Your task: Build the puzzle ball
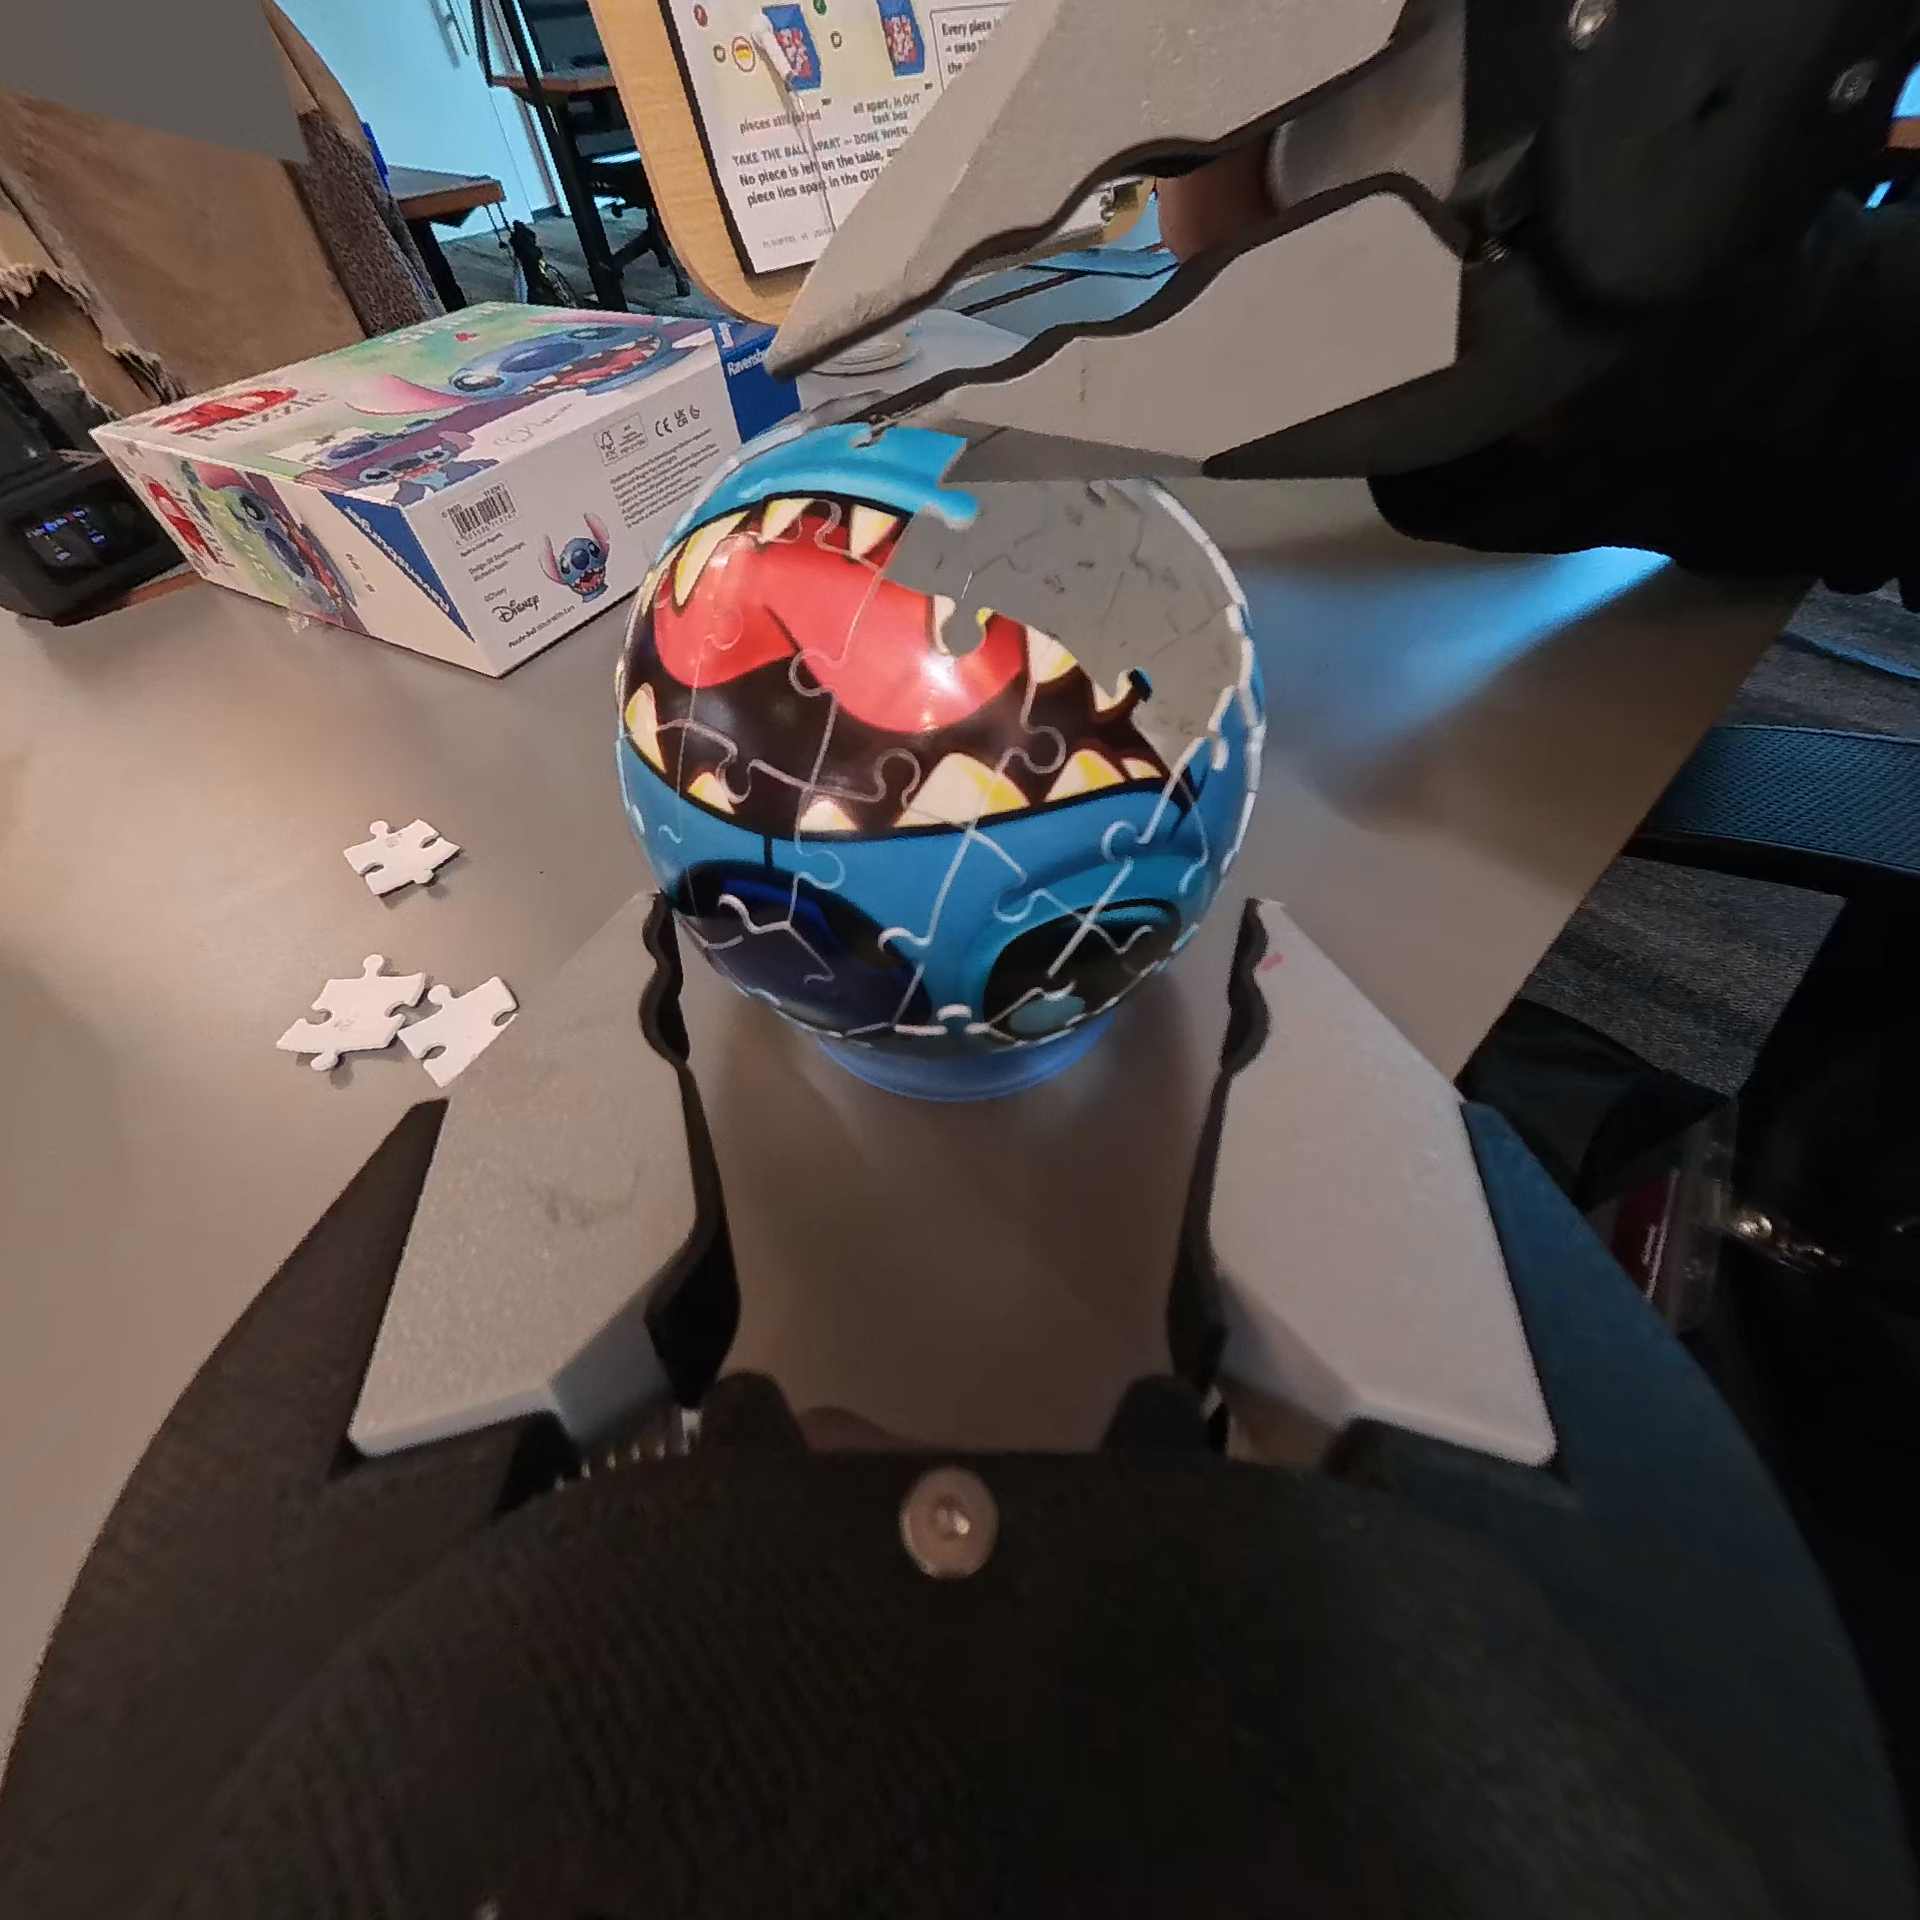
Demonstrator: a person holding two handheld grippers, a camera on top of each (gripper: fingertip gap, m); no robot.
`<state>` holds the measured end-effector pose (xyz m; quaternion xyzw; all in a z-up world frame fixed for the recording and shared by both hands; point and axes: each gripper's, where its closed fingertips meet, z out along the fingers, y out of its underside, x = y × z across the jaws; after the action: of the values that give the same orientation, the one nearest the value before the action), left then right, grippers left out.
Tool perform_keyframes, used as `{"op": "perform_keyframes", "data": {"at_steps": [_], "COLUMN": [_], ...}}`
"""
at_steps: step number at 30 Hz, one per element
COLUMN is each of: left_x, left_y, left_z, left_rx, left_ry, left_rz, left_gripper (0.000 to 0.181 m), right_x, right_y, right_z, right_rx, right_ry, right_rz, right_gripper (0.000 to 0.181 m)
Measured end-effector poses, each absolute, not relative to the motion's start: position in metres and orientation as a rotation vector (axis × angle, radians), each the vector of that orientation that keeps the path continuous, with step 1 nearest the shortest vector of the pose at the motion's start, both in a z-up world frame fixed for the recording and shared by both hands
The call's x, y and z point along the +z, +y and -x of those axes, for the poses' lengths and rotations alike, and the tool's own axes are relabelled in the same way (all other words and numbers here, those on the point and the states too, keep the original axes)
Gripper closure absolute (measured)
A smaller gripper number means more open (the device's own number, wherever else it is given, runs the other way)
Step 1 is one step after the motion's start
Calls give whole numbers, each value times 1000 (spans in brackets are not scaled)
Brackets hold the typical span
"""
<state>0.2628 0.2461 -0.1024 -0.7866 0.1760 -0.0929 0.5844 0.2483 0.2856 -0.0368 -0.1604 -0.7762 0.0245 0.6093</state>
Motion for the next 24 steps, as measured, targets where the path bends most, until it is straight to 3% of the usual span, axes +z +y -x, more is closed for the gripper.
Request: {"op": "perform_keyframes", "data": {"at_steps": [1, 13, 24], "left_x": [-102, -104, -104], "left_y": [246, 246, 245], "left_z": [-263, -262, -262], "left_rx": [-219, -211, -224], "left_ry": [411, 425, 424], "left_rz": [1835, 1849, 1843], "left_gripper": [77, 74, 77], "right_x": [-37, -41, -43], "right_y": [286, 294, 289], "right_z": [-248, -238, -240], "right_rx": [45, -16, -18], "right_ry": [-1793, -1856, -1858], "right_rz": [365, 403, 351], "right_gripper": [177, 172, 180]}}
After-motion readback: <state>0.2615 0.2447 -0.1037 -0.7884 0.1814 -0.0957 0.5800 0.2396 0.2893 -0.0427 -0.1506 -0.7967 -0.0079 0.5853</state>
